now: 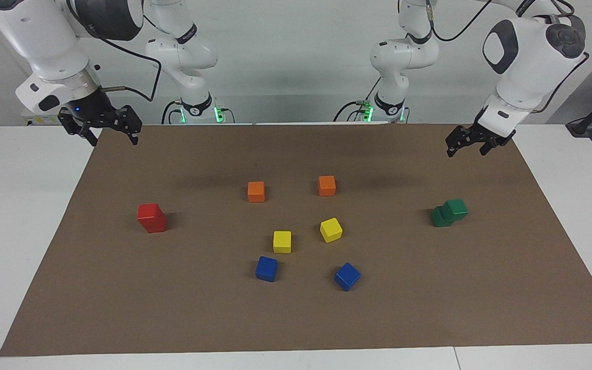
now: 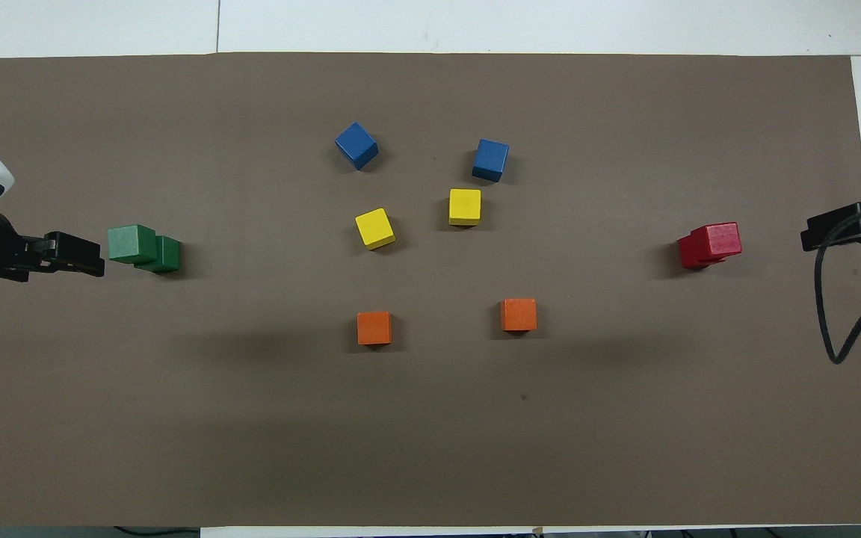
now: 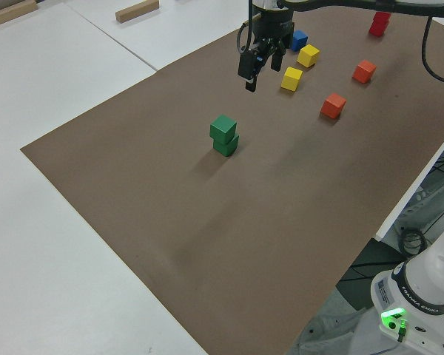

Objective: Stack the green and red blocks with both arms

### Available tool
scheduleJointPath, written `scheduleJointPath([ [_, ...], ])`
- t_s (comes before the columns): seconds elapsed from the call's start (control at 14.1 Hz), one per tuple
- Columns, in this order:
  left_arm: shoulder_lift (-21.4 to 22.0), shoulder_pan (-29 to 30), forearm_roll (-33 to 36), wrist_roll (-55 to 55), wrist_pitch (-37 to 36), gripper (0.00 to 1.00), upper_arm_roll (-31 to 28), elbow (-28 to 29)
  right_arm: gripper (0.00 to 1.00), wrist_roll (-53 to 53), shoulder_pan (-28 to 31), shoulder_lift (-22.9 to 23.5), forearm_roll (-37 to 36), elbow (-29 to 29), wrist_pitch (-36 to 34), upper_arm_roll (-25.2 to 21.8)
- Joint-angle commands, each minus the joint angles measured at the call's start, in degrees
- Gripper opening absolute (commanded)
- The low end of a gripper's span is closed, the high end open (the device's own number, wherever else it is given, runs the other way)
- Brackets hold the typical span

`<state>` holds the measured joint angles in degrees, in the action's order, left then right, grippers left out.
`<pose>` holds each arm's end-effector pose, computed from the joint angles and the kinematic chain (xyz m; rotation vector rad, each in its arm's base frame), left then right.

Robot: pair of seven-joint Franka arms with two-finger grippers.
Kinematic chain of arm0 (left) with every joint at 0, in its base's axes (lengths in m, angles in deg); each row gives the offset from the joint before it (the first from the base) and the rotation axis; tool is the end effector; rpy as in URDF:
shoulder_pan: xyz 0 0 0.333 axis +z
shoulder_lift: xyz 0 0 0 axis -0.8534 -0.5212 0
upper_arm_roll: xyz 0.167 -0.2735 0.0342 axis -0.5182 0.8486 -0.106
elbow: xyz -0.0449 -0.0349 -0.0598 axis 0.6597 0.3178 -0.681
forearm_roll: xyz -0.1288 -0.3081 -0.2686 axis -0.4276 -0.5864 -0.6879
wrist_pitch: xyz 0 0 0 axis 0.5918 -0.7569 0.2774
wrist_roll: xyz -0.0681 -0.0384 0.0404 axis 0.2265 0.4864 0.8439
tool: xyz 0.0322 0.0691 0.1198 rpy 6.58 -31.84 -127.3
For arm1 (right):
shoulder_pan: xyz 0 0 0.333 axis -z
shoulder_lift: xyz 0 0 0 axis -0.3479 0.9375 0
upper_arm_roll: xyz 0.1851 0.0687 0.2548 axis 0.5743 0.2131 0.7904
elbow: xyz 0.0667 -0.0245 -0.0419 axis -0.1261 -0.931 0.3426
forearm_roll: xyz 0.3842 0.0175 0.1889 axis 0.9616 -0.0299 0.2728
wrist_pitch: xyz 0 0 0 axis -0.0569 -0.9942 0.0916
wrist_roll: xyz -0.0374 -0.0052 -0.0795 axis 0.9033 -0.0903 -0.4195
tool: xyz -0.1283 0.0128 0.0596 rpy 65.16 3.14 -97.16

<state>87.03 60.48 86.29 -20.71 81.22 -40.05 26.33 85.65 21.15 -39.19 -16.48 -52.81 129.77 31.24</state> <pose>0.5696 -0.0165 0.5078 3.1176 -0.0274 -0.1244 0.5769 -0.0389 0.5804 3.1264 0.0368 -0.0794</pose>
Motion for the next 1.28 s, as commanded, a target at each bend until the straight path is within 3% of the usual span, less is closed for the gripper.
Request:
scheduleJointPath([
  [0.0, -3.36, -1.98, 0.50, -0.76, -2.26, 1.00, -0.54, -5.53, 1.00, -1.73, -0.35, -0.08, 1.08, 0.14, -1.33, 0.04],
  [0.28, -5.04, -2.51, 0.41, -0.76, -3.51, 1.00, -0.89, -8.89, 1.00, -2.44, -0.36, -0.16, 1.08, 0.05, -2.39, 0.13],
  [1.21, -4.43, -2.60, -0.03, -0.93, -3.15, 1.00, -0.72, -9.94, 1.00, -5.69, -0.36, -0.25, 1.08, 0.05, -1.86, 0.13],
])
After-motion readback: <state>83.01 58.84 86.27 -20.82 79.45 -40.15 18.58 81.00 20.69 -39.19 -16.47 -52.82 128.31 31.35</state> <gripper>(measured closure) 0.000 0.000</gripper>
